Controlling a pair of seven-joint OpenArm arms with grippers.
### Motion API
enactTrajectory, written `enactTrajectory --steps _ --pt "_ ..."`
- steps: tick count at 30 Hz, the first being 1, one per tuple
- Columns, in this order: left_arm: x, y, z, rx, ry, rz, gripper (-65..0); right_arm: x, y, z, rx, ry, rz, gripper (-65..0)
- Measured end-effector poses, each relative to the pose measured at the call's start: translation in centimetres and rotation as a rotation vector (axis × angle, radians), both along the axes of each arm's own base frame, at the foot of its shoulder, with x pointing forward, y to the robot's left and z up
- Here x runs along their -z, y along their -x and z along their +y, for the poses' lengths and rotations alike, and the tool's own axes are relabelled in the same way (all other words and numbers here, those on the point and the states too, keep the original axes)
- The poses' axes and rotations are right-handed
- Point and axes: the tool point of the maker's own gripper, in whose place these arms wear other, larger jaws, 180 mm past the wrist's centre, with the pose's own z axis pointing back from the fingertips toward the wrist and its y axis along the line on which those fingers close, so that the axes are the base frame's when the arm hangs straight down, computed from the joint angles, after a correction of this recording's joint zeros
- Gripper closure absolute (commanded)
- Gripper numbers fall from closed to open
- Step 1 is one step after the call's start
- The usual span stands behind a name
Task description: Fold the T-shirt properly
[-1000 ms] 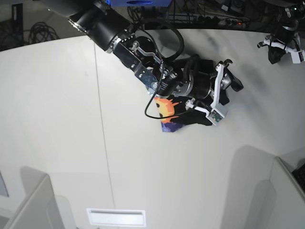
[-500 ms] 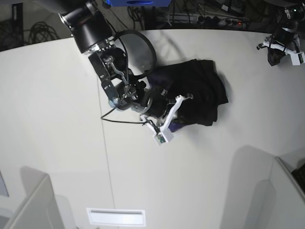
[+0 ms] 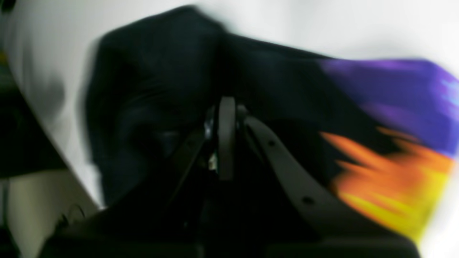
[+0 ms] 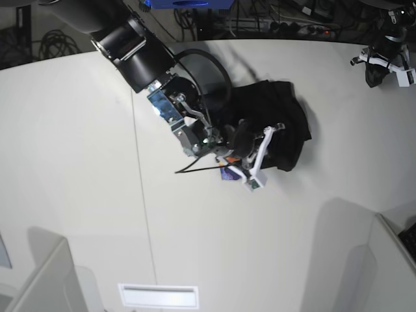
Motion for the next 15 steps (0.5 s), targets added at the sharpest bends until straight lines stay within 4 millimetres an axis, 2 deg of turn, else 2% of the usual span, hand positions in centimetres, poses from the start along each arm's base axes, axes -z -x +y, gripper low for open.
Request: enactTrajectory --steps 3,7,9,11,13,15 --pt "0.0 0.0 0.0 0.000 -0.001 0.000 0.0 -0.4 1.6 2.0 -0.060 -0.014 -0.007 0.0" --pt "0.0 0.0 0.0 0.000 0.000 0.000 0.0 -0.1 2.7 2.6 -0.101 -0.001 -0.013 0.0" --pt "0.0 0.0 0.0 0.000 0.000 0.000 0.0 -0.7 3.3 3.2 -0.129 -0.002 -0.036 0.0" --pt "0.0 0.0 0.0 0.000 0.000 -0.001 0.0 -2.4 4.2 4.3 -0.174 -0.029 -0.075 0.0" --pt "0.0 0.0 0.0 0.001 0.001 -0.001 0.0 -5.2 4.8 5.4 -0.205 -0.088 -0.128 0.0" --pt "0.0 -0.1 0.0 0.001 0.000 -0.003 0.0 -7.3 4.9 5.3 -0.218 -0.117 -0.156 0.0"
